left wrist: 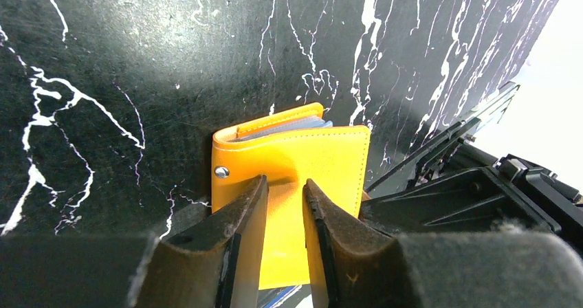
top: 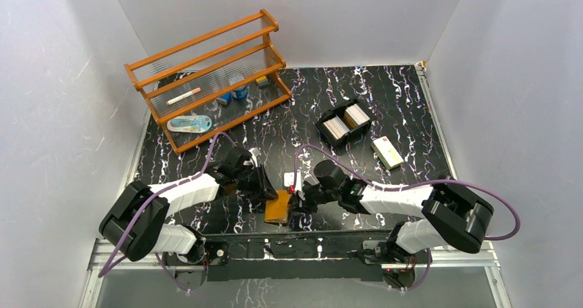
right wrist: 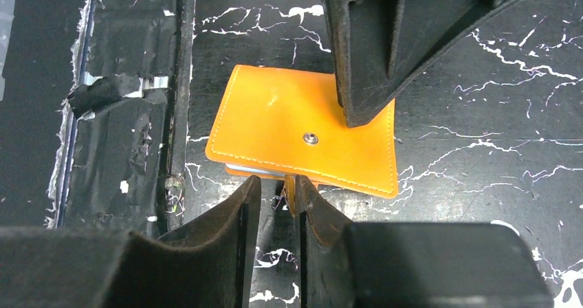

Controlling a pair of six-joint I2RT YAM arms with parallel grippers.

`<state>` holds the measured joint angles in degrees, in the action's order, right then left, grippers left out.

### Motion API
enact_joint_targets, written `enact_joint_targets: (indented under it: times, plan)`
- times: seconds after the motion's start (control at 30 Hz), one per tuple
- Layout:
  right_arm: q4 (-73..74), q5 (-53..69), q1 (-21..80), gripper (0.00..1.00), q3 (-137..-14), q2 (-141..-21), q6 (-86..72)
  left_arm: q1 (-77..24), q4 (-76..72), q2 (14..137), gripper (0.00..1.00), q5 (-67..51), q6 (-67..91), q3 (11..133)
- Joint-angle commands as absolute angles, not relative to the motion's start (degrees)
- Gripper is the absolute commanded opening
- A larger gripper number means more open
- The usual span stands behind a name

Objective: Put the credit cards into the card holder
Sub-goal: Close the card holder at the center of the board.

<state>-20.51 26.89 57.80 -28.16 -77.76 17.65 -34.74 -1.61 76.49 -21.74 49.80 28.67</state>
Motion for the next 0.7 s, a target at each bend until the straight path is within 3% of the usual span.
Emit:
enact_joint_targets:
  times: [0.0, 0.27, 0.47, 0.53, 0.67]
  plan:
    - [-17.3, 29.1, 57.4, 0.31, -30.8, -76.6, 20.9, -34.9, 3.6, 79.7, 0.26, -13.8, 46.9, 27.9]
    - [-17.4, 27.5, 57.5, 0.28, -31.3, -75.1, 14.2, -35.9, 7.6, 78.6, 0.28, -11.8, 46.1, 29.9]
    - [-15.4, 14.9, 57.4, 0.36, -34.2, -67.5, -12.4, -36.4, 11.3, 73.0, 0.48, -12.4, 46.1, 33.7]
    - [-14.7, 9.3, 57.5, 0.41, -33.0, -64.0, -23.4, -36.5, 12.2, 71.4, 0.52, -12.7, 46.5, 34.1]
    - [-6.7, -0.9, 57.5, 0.4, -31.3, -58.3, -42.2, -36.7, 15.8, 70.3, 0.59, -13.2, 44.9, 34.8]
